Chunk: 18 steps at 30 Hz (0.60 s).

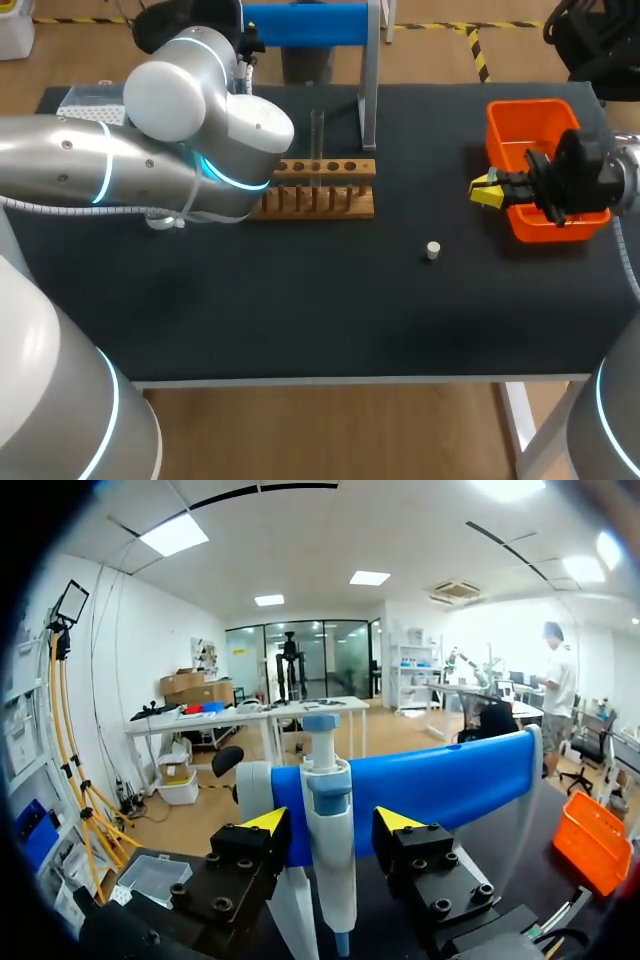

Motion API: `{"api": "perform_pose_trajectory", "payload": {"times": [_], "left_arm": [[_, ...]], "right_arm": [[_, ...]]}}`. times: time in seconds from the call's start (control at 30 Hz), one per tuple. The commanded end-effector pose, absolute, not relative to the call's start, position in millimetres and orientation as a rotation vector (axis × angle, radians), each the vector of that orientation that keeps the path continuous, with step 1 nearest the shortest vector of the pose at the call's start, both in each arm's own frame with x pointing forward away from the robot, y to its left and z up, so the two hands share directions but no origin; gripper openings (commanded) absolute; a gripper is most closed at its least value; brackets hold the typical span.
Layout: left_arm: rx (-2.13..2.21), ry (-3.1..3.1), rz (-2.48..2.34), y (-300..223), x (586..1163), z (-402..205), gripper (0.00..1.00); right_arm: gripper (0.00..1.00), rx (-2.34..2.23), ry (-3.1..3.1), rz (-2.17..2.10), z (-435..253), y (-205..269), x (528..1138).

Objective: Invert the test tube, pick up the pipette, mount the tip to pipette, aspirate from beaker and dispense into the tube, eject the tip, return the pipette, and cap with the stopper.

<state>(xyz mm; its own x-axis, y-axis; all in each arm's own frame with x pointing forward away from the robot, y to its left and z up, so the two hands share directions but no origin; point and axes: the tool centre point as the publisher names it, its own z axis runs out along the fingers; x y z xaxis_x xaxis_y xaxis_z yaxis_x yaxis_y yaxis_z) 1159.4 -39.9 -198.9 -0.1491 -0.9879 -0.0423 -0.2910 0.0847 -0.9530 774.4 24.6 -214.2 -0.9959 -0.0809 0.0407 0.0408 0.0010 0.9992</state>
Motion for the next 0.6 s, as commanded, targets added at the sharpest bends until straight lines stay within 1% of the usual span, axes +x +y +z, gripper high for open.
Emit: {"api": "perform_pose_trajectory", "payload": {"times": [0.03, 0.17, 0.4, 0.6], "left_arm": [[-1.306, 1.565, -1.108, -39.4, 1164.1, -201.0, 0.53], [-1.307, 1.562, -1.111, -38.3, 1165.8, -201.2, 0.53], [-1.302, 1.553, -1.116, -38.0, 1168.7, -200.5, 0.48], [-1.303, 1.544, -1.12, -39.1, 1169.3, -201.7, 0.51]], "right_arm": [[0.0, 0.042, -2.163, -2.16, -213.5, 24.2, 773.3], [0.0, 0.042, -2.163, -2.16, -213.5, 24.2, 773.3], [0.0, 0.042, -2.163, -2.16, -213.5, 24.2, 773.3], [0.0, 0.042, -2.163, -2.16, -213.5, 24.2, 773.3]]}}
